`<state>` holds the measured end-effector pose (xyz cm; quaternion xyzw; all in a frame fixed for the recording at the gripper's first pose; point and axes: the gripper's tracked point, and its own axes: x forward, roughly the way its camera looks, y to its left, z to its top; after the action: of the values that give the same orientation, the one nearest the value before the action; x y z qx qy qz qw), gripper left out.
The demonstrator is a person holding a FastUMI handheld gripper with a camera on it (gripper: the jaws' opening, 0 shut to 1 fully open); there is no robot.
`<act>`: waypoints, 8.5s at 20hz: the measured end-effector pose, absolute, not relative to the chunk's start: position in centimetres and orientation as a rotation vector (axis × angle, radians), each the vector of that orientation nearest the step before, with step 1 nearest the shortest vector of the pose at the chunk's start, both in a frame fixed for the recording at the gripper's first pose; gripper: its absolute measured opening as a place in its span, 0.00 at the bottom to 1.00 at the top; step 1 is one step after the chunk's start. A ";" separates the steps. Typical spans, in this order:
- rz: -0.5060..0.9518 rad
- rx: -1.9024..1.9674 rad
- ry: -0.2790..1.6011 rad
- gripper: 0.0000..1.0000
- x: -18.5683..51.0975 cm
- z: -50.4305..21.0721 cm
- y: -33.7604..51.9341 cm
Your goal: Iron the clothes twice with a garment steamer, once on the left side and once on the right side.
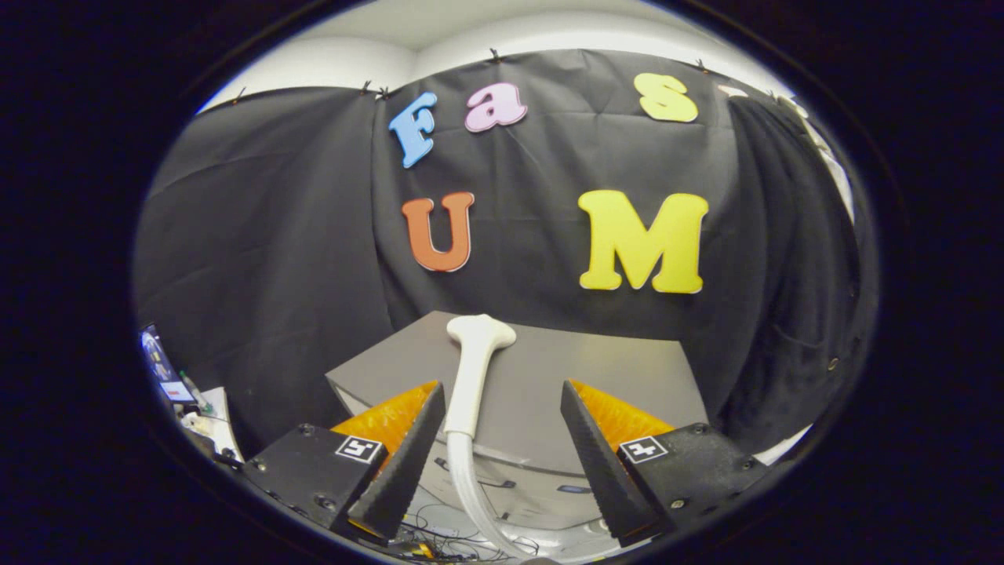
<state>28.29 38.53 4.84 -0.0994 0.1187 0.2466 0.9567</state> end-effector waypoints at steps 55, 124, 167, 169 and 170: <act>0.039 0.087 0.138 0.37 10.8 12.7 2.6; -0.154 -0.028 0.392 0.37 27.6 4.0 -2.6; -0.292 0.215 0.582 0.37 20.4 -8.6 -12.6; -0.323 0.251 0.542 0.37 20.3 -6.6 -15.3; -0.335 0.266 0.519 0.37 20.5 -5.5 -16.7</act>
<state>20.51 -16.68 -5.49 0.1306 0.2546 -0.1645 0.9440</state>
